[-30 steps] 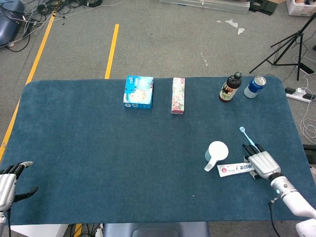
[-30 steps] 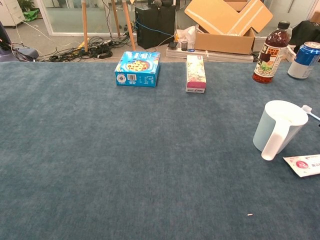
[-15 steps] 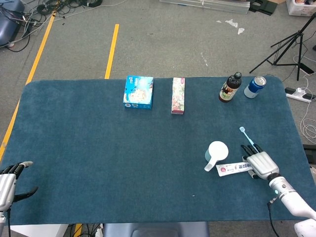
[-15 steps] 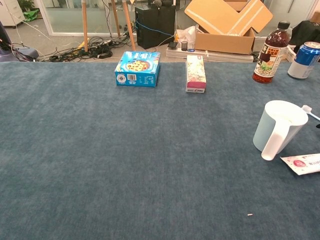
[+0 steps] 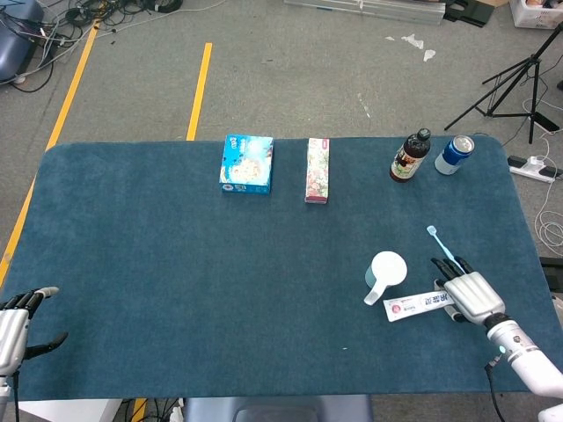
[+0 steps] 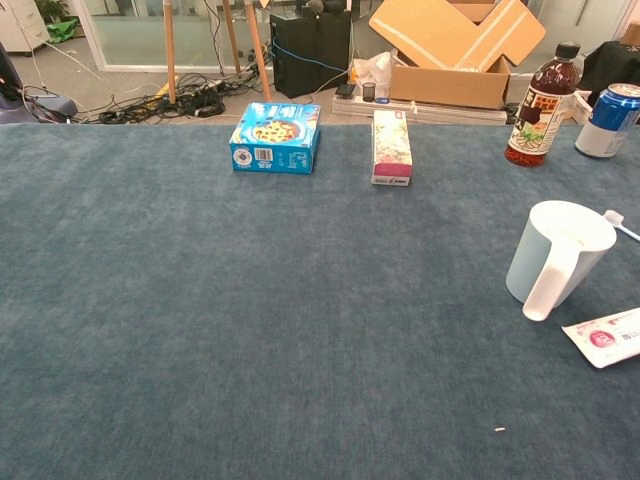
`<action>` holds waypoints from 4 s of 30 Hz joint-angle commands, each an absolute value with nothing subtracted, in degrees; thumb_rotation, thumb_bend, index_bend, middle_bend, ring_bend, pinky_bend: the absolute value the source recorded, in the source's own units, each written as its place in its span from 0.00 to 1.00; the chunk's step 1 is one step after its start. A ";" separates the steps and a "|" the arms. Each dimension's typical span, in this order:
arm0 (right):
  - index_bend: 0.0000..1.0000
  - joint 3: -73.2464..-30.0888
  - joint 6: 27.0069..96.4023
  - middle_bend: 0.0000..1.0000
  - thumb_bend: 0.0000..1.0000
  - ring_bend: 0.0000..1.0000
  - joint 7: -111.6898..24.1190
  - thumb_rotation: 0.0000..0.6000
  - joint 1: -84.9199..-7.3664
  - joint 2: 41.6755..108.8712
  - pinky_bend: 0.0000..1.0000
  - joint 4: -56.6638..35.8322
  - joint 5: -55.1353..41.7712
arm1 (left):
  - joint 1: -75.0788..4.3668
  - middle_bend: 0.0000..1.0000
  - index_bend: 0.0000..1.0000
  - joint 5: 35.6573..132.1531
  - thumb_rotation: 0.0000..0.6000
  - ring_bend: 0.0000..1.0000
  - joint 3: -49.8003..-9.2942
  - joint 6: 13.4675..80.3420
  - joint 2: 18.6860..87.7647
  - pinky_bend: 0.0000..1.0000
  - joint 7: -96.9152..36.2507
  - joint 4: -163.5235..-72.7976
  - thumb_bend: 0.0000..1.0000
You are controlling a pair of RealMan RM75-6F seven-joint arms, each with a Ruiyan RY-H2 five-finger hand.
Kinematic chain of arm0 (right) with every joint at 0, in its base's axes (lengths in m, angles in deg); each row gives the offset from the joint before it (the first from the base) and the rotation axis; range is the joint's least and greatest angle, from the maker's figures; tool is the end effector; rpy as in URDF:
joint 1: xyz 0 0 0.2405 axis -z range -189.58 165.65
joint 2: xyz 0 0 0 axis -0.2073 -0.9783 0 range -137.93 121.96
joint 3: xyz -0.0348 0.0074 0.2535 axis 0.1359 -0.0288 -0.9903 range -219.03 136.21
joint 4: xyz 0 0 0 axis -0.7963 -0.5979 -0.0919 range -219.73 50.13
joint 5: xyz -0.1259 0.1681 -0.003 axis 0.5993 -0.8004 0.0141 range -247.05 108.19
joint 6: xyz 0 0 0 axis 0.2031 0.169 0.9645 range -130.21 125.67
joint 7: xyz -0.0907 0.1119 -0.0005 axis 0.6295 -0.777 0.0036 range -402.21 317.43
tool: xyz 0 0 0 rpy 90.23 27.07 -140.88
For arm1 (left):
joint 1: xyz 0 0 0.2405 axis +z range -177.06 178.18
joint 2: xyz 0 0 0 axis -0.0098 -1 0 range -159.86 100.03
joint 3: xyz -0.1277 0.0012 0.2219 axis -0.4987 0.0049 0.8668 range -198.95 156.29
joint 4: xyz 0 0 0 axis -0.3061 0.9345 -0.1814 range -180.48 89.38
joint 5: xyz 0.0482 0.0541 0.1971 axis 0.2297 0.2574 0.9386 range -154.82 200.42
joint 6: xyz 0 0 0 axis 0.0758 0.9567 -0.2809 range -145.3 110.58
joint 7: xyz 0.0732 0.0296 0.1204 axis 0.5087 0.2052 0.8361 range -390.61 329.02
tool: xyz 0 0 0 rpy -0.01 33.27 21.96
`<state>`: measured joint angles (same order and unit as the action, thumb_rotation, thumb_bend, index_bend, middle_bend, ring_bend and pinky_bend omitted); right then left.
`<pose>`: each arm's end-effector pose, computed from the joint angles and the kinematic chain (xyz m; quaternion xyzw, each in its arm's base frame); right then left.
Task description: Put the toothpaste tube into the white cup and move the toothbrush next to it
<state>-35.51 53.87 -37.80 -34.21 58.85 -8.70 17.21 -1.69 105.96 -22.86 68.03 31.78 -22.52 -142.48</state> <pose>-0.3548 -0.2423 0.1038 0.7920 -0.3439 0.1547 0.4802 -0.3141 0.1608 0.1651 -0.5964 -0.3853 -0.3285 0.6228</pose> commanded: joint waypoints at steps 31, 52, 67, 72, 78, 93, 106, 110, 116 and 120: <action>0.62 -35.87 64.32 0.00 0.33 0.00 -38.04 1.00 -29.77 49.01 0.05 3.39 21.53 | -1.72 0.34 0.28 105.76 1.00 0.35 -22.83 67.88 31.88 0.45 -22.06 -142.59 0.10; 0.62 -36.44 69.81 0.00 0.33 0.00 -43.49 1.00 -28.20 44.08 0.05 7.65 25.76 | -1.80 0.34 0.28 105.56 1.00 0.35 -22.80 67.62 31.96 0.45 -21.91 -142.50 0.10; 0.62 -37.51 74.84 0.00 0.33 0.00 -46.63 1.00 -27.87 40.81 0.05 11.66 30.53 | -1.83 0.34 0.28 105.38 1.00 0.35 -22.84 67.51 31.94 0.45 -22.05 -142.43 0.10; 0.62 -38.11 76.66 0.00 0.33 0.00 -48.14 1.00 -28.14 39.58 0.05 13.39 32.49 | -1.83 0.34 0.28 105.38 1.00 0.35 -22.87 67.56 31.94 0.45 -22.06 -142.41 0.10; 0.63 -38.63 77.91 0.00 0.33 0.00 -50.89 1.00 -28.63 38.37 0.05 14.65 34.13 | -1.83 0.34 0.28 105.22 1.00 0.35 -22.92 67.51 31.89 0.45 -22.25 -142.34 0.10; 0.63 -42.20 76.08 0.00 0.35 0.00 -53.94 1.00 -31.41 38.25 0.05 15.49 31.07 | -1.67 0.34 0.28 105.48 1.00 0.35 -22.74 67.73 31.97 0.45 -22.25 -142.26 0.10; 0.63 -44.50 71.16 0.00 0.35 0.00 -55.16 1.00 -34.18 39.64 0.05 14.27 26.34 | -1.77 0.34 0.28 105.51 1.00 0.35 -22.83 67.65 31.82 0.45 -22.40 -142.43 0.10; 0.63 -44.77 69.95 0.00 0.35 0.00 -55.50 1.00 -34.73 40.26 0.05 13.52 25.43 | -1.78 0.34 0.28 105.52 1.00 0.35 -22.81 67.62 31.83 0.45 -22.32 -142.44 0.10; 0.63 -45.05 68.19 0.00 0.35 0.00 -56.18 1.00 -35.54 41.42 0.05 12.09 24.22 | -1.78 0.34 0.28 105.53 1.00 0.35 -22.84 67.67 31.78 0.45 -22.47 -142.48 0.10; 0.63 -45.01 66.98 0.00 0.35 0.00 -56.29 1.00 -36.04 42.22 0.05 11.24 23.72 | -1.77 0.34 0.28 105.56 1.00 0.35 -22.83 67.67 31.74 0.45 -22.52 -142.51 0.10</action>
